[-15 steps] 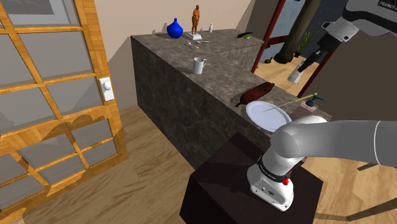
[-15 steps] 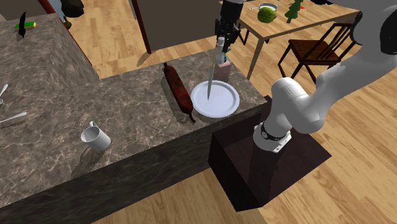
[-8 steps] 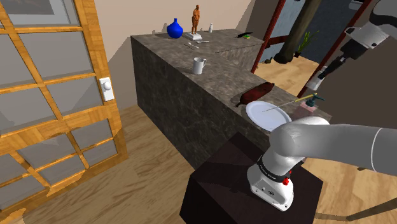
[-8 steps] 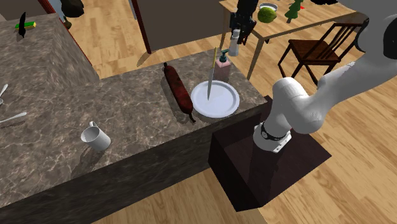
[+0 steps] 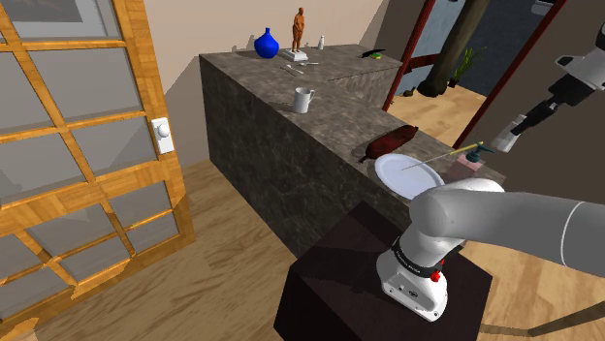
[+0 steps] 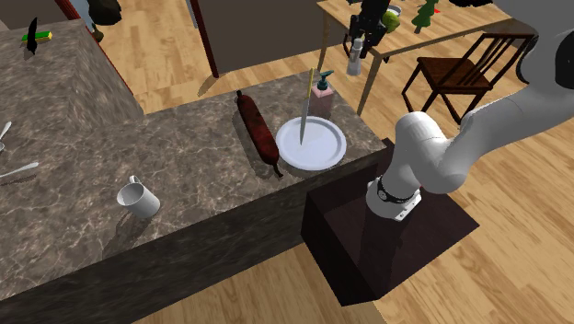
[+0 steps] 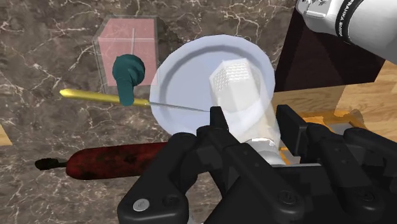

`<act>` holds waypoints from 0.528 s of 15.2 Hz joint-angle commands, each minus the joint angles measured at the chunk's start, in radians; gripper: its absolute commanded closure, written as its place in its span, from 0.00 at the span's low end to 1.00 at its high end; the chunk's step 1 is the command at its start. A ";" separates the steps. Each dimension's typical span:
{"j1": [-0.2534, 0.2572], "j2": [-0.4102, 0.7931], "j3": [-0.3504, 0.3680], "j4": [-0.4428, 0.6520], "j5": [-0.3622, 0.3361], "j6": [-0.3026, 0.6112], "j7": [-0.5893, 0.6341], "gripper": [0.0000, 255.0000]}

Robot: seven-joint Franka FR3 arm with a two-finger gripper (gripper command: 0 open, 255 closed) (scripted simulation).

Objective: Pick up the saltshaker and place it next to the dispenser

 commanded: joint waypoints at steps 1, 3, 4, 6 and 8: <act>-0.011 -0.015 -0.011 -0.030 -0.015 0.017 -0.007 1.00; -0.017 -0.024 -0.021 -0.058 -0.025 0.037 -0.007 1.00; -0.020 -0.029 -0.026 -0.072 -0.031 0.047 -0.008 1.00; -0.026 -0.037 -0.037 -0.099 -0.042 0.067 -0.009 1.00; -0.031 -0.045 -0.049 -0.125 -0.053 0.088 -0.010 1.00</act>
